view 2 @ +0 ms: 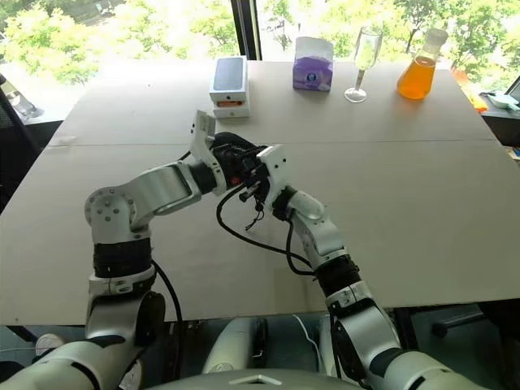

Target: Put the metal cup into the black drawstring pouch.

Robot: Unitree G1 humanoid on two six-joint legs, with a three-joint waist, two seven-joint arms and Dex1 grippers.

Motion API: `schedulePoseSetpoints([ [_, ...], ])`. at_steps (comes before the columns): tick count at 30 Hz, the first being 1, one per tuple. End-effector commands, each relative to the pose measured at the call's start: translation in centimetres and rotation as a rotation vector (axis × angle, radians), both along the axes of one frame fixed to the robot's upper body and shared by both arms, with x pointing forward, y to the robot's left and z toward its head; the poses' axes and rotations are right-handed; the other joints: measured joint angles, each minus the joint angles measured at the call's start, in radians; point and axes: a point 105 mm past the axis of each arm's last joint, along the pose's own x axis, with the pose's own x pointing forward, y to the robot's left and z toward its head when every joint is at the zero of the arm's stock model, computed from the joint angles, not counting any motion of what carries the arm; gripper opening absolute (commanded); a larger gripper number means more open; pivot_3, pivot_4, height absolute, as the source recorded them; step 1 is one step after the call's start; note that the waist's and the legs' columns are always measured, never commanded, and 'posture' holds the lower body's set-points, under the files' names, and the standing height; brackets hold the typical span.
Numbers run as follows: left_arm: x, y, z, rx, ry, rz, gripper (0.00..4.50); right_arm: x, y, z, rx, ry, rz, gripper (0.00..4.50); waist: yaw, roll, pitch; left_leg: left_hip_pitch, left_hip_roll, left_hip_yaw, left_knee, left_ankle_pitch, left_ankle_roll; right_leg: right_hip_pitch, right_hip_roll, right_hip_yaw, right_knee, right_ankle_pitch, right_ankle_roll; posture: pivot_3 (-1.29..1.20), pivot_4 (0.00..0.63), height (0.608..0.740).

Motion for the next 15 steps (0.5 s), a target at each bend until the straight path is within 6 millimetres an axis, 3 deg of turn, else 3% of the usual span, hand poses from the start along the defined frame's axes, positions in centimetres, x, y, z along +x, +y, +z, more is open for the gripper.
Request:
schedulePoseSetpoints([
  [1, -0.1, -0.3, 2.2, -0.086, -0.052, -0.005, 0.0, -1.0, 1.1, 1.5, 0.067, -0.016, 0.046, 0.11, 0.0, 0.0, 0.0, 0.0, 0.0, 0.0, 0.0, 0.0, 0.0, 0.0, 0.0, 0.0, 0.0, 0.0, 0.0, 0.0, 0.15, 0.74],
  [4, -0.2, -1.0, 2.9, -0.159, -0.022, -0.032, 0.0, -1.3, 1.6, 1.3, 0.048, -0.022, 0.061, 0.11, 0.0, 0.0, 0.0, 0.0, 0.0, 0.0, 0.0, 0.0, 0.0, 0.0, 0.0, 0.0, 0.0, 0.0, 0.0, 0.0, 0.15, 0.74],
  [11, -1.2, -2.5, 3.4, -0.268, 0.069, -0.089, 0.0, -1.2, 2.6, 3.2, 0.145, 0.003, 0.092, 0.11, 0.001, 0.0, 0.0, 0.0, 0.0, 0.0, 0.0, 0.0, 0.0, 0.0, 0.0, 0.0, 0.0, 0.0, 0.0, 0.0, 0.15, 0.74],
  [15, -1.7, -2.9, 3.5, -0.286, 0.074, -0.104, 0.0, -1.4, 3.2, 2.2, 0.056, -0.055, 0.093, 0.11, 0.0, 0.0, 0.0, 0.0, 0.0, 0.0, 0.0, 0.0, 0.0, 0.0, 0.0, 0.0, 0.0, 0.0, 0.0, 0.0, 0.15, 0.74],
])
